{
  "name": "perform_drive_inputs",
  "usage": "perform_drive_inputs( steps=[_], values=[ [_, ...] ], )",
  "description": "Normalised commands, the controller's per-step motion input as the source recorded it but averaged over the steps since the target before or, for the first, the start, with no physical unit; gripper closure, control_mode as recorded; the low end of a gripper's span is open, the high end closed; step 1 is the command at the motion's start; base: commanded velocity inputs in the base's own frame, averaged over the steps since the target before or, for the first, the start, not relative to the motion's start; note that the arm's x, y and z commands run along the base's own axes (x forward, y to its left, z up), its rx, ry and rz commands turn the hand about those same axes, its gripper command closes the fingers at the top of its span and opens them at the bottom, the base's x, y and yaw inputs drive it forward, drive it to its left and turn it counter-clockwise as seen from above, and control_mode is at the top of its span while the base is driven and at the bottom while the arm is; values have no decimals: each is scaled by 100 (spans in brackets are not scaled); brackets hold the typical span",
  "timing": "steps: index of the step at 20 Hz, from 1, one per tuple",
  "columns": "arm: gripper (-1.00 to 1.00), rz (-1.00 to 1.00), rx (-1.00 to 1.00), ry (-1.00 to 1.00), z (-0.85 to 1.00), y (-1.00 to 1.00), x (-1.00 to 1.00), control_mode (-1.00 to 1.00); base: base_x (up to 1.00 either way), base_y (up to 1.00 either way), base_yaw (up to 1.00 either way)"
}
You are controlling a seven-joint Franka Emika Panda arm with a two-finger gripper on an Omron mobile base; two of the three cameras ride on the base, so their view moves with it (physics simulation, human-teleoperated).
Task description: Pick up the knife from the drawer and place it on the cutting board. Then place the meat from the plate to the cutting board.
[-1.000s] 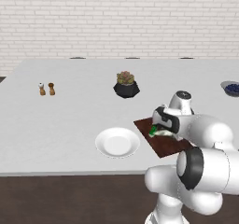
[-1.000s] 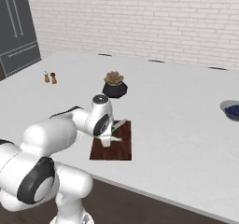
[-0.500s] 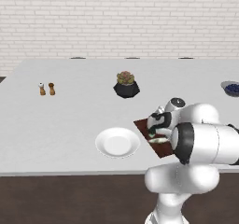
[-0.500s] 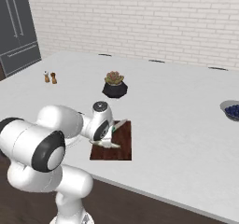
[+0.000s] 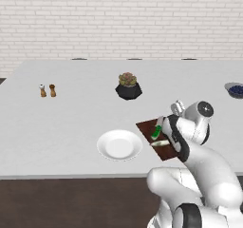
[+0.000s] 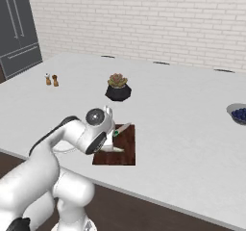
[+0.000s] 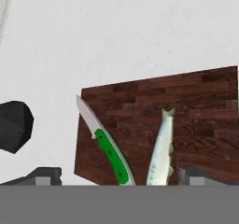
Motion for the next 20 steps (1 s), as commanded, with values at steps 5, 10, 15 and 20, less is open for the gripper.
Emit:
perform_drive_inputs(
  steps=[5,10,15,20],
  values=[
    [-100,-2,1,20,99,-3,-80,-100,0,0,0],
    [-100,-13,0,30,79,-63,-85,-100,0,0,0],
    [-100,-15,0,30,48,-86,-99,-100,0,0,0],
    [-100,-15,7,32,34,-83,-97,-100,0,0,0]
  ],
)
